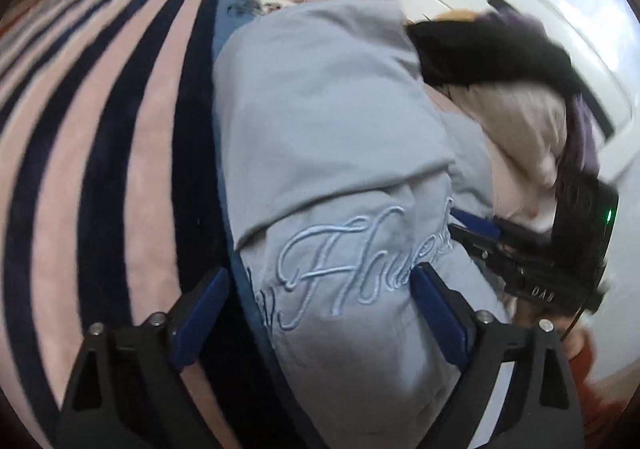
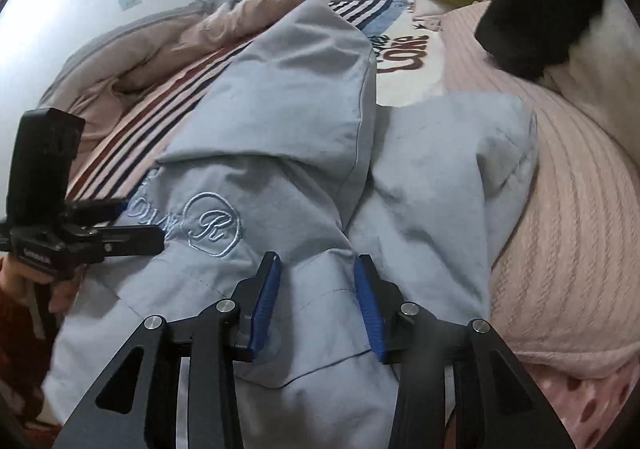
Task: Fold large clothes
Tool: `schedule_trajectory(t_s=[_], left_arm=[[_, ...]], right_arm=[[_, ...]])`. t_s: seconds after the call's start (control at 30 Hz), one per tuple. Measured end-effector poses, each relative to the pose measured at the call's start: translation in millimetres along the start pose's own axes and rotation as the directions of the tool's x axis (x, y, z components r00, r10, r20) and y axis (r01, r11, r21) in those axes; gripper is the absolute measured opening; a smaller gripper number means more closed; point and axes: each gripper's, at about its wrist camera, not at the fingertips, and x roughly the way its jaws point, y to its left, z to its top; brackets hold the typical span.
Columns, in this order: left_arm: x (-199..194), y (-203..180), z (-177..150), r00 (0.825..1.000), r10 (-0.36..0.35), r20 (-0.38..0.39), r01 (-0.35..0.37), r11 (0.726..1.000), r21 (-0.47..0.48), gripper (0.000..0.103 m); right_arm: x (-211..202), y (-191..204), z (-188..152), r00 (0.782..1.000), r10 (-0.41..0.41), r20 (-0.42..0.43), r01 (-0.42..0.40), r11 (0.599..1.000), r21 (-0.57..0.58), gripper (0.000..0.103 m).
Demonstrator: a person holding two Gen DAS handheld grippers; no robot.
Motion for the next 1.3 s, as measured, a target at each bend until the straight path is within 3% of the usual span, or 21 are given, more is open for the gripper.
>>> schedule_trajectory(t_s=[0.1,0.17,0.23,0.37,0.43,0.5,0.57,0.7,0.77,0.97,1.17,1.3], left_arm=[[-15,6,-1,0.999,-0.045,0.000,0.045,0.997,-0.061,0.091],[-25,5,-8,0.997,-0.076,0.004,0.076,0.996,-0.054,0.091],[-29,3,-17,0.995,-0.092,-0.028,0.091,0.996,-0.025,0.091],[-18,1,-30,0.973,-0.214,-0.090,0.211,0.977,-0.043,0.092],[-8,-4,-29,0.979,-0.185,-0.089,0.184,0.983,-0.024,0.093],[-3,-4,-29,0.980,-0.186,-0.063,0.184,0.982,-0.043,0.093],[-4,-2,-31,0.980,-0.194,-0.035,0.192,0.979,-0.065,0.071],[-13,-3,-35,0.984,-0.176,0.001,0.176,0.983,-0.050,0.050],[-19,-2,-35,0.982,-0.186,0.017,0.187,0.981,-0.052,0.041],[-66,29,-32,0.986,-0.150,0.076,0.152,0.988,-0.026,0.038],[-148,108,-42,0.984,-0.020,0.178,0.034,0.997,-0.076,0.038],[-221,170,-59,0.957,0.146,0.250,-0.111,0.982,-0.151,0.039]], right_arm=[[-23,-7,0,0.999,0.045,0.014,-0.046,0.998,0.045,0.046],[-57,-20,-10,0.993,0.082,0.084,-0.090,0.992,0.088,0.064],[-79,-36,-26,0.987,0.110,0.116,-0.127,0.981,0.145,0.073],[-80,-73,-68,0.979,0.193,0.069,-0.205,0.933,0.294,0.074],[-64,-82,-83,0.974,0.225,0.029,-0.220,0.911,0.349,0.075],[-50,-85,-89,0.958,0.285,0.030,-0.274,0.883,0.381,0.073],[-41,-80,-88,0.944,0.323,0.062,-0.322,0.873,0.366,0.064],[-26,-67,-82,0.941,0.333,0.051,-0.328,0.871,0.365,0.036],[-20,-56,-76,0.946,0.319,0.061,-0.318,0.875,0.366,0.030],[12,-22,-57,0.932,0.355,0.076,-0.359,0.869,0.341,0.023],[82,72,-1,0.914,0.405,0.015,-0.397,0.887,0.237,0.023],[131,158,38,0.881,0.469,-0.055,-0.459,0.878,0.133,0.022]])
